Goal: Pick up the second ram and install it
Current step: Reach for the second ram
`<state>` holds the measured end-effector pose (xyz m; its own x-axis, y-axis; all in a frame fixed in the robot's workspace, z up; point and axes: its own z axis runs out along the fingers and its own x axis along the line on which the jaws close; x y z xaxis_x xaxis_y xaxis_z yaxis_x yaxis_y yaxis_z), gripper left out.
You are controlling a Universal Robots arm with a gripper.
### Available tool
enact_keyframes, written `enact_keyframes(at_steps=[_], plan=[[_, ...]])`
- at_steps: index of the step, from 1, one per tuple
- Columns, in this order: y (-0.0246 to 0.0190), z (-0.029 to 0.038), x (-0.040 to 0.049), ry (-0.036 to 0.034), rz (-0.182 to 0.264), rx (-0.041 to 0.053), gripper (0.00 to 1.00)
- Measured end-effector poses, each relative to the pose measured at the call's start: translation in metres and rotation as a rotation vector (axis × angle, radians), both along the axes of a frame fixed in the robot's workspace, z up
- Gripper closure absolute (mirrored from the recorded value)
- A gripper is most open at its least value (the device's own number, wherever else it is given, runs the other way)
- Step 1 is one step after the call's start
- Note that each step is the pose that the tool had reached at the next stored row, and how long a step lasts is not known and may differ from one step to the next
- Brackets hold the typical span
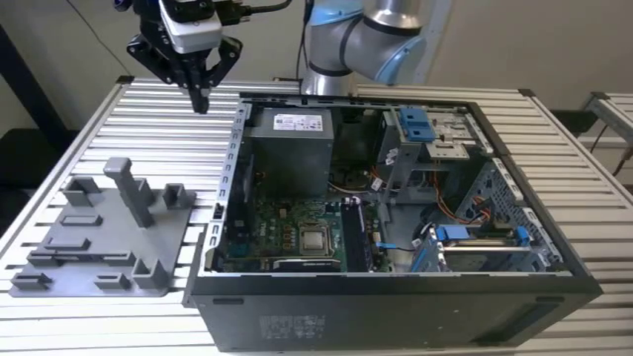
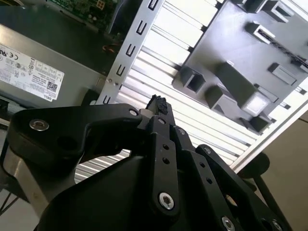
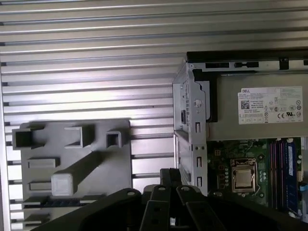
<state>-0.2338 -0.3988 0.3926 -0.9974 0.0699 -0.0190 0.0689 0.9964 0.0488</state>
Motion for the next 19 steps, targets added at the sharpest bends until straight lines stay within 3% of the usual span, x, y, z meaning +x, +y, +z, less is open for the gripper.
enact_keyframes(at_steps=[11, 19], plan=[[0.0, 0.0, -0.0378, 0.0001, 0.0, -0.0001, 0.89], [0.0, 0.0, -0.065, 0.0072, 0.001, 0.0, 0.89]])
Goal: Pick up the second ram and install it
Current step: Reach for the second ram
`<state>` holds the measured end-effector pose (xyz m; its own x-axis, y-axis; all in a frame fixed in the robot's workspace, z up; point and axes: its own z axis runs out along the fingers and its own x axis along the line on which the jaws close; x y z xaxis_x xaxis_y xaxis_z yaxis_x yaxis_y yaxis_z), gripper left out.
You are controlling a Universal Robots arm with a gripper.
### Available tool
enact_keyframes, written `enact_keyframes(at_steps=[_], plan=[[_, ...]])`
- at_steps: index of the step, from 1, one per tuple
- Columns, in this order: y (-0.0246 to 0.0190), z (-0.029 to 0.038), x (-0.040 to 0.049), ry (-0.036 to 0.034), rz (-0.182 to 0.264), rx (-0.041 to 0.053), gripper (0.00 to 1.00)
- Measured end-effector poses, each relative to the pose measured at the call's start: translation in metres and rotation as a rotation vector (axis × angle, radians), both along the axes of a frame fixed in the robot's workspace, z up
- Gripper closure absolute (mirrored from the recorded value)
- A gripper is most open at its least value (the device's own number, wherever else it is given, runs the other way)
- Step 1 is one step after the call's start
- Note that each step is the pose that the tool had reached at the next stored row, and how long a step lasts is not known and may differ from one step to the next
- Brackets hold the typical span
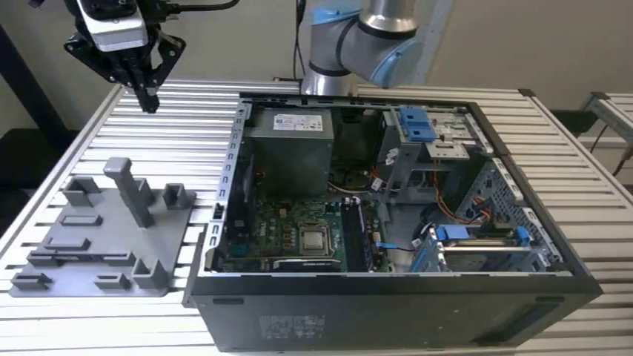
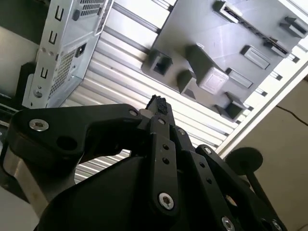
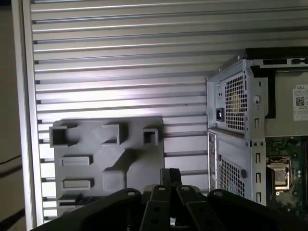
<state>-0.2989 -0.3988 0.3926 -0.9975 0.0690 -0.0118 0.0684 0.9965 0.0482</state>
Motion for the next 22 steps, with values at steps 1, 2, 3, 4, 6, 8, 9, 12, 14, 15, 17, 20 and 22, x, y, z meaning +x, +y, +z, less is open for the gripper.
enact_keyframes(at_steps=[1, 2, 3, 4, 6, 8, 9, 12, 14, 15, 17, 20, 22], plan=[[0.0, 0.0, -0.0041, 0.0003, 0.0, 0.0001, 0.89], [0.0, -0.0001, -0.0084, 0.0006, 0.0, 0.0, 0.89], [0.0, -0.0001, -0.0126, 0.0008, 0.0, 0.0, 0.89], [0.0, -0.0001, -0.0168, 0.001, 0.0, -0.0001, 0.89], [0.0, -0.0002, -0.0258, 0.0012, 0.0, 0.0001, 0.89], [0.0, -0.0002, -0.0342, 0.0015, 0.0, 0.0, 0.89], [0.0, -0.0003, -0.0382, 0.0017, 0.0, 0.0, 0.89], [0.0, -0.0003, -0.05, 0.0023, 0.001, -0.0001, 0.89], [0.0, -0.0004, -0.0578, 0.0026, 0.001, 0.0, 0.89], [0.0, -0.0005, -0.0616, 0.0026, 0.001, 0.0, 0.89], [0.0, -0.0006, -0.0692, 0.003, 0.001, 0.0, 0.89], [0.0, -0.0007, -0.0806, 0.0034, 0.001, 0.0, 0.89], [0.0, -0.0008, -0.0885, 0.0036, 0.001, 0.0, 0.89]])
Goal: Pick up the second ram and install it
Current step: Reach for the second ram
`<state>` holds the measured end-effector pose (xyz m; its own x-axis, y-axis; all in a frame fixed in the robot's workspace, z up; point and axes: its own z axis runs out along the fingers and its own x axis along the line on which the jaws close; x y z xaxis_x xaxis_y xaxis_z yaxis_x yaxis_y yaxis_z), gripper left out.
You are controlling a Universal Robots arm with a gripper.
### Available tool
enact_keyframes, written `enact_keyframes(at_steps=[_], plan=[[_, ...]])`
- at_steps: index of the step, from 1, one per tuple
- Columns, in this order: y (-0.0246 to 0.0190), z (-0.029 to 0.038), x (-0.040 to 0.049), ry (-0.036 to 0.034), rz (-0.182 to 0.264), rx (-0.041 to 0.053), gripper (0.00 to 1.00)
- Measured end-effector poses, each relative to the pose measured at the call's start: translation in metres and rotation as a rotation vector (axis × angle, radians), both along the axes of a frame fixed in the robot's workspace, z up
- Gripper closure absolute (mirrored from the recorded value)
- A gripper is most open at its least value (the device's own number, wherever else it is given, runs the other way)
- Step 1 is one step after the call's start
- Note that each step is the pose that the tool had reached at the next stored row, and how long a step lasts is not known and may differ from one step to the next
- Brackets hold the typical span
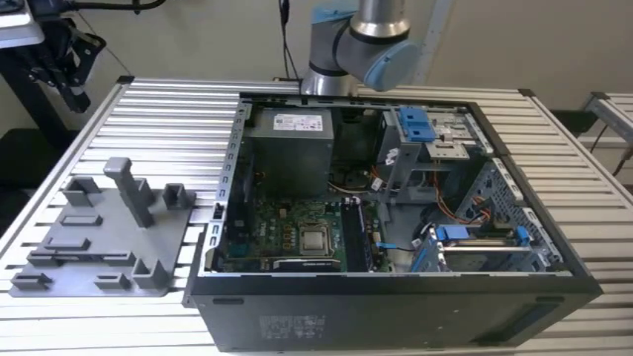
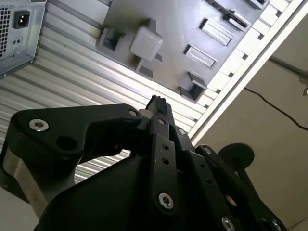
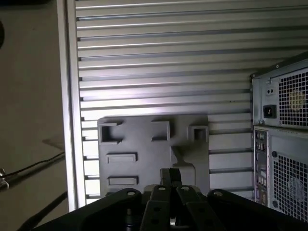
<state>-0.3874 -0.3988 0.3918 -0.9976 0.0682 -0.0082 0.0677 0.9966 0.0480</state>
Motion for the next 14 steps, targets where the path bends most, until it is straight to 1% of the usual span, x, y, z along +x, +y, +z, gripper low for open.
enact_keyframes(at_steps=[3, 6, 14], plan=[[0.0, -0.0001, -0.0099, 0.0003, 0.0, 0.0, 0.89], [0.0, -0.0002, -0.0158, 0.0003, 0.0, 0.0001, 0.89], [0.0, -0.0002, -0.0166, 0.0004, 0.0, 0.0, 0.89]])
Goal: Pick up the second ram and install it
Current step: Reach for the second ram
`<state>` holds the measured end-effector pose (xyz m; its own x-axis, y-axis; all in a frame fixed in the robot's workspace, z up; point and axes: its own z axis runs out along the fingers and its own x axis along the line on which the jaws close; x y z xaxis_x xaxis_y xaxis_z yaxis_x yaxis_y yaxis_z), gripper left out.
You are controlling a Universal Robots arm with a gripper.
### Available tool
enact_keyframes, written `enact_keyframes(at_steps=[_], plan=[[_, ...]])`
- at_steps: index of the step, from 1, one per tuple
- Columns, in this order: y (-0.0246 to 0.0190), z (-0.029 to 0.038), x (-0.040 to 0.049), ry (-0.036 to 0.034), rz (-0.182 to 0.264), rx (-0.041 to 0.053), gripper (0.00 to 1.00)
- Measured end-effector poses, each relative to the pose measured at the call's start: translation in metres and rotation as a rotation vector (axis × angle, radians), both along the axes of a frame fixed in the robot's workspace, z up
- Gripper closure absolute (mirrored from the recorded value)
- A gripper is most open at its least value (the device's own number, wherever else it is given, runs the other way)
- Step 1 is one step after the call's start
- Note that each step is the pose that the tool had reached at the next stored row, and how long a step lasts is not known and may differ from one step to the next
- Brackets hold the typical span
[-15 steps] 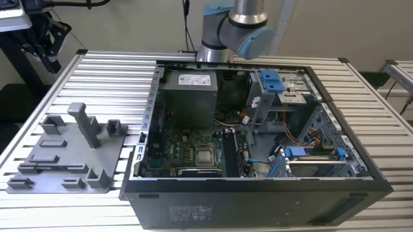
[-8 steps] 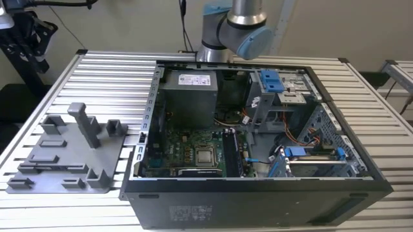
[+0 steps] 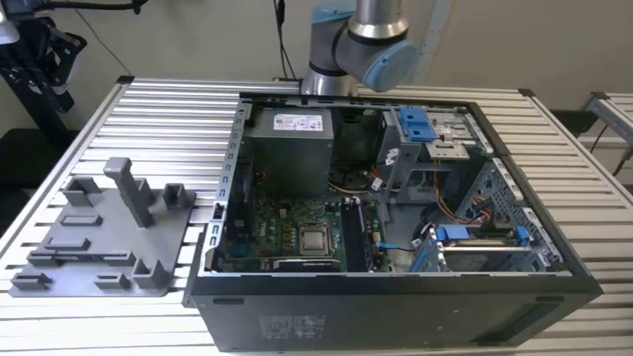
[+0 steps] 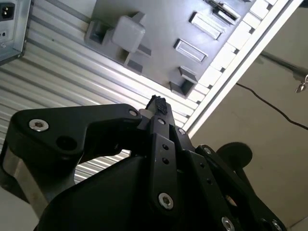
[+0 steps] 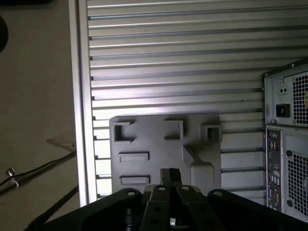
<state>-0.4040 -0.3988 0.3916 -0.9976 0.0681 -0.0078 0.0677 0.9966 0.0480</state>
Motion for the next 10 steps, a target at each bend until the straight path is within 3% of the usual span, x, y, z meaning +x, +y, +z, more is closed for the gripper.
enact_keyframes(at_steps=[6, 10], plan=[[-0.001, 0.0, -0.0002, 0.0, 0.0, 0.0, 0.89], [-0.0095, -0.0004, -0.0003, 0.0, 0.0, 0.0, 0.89]])
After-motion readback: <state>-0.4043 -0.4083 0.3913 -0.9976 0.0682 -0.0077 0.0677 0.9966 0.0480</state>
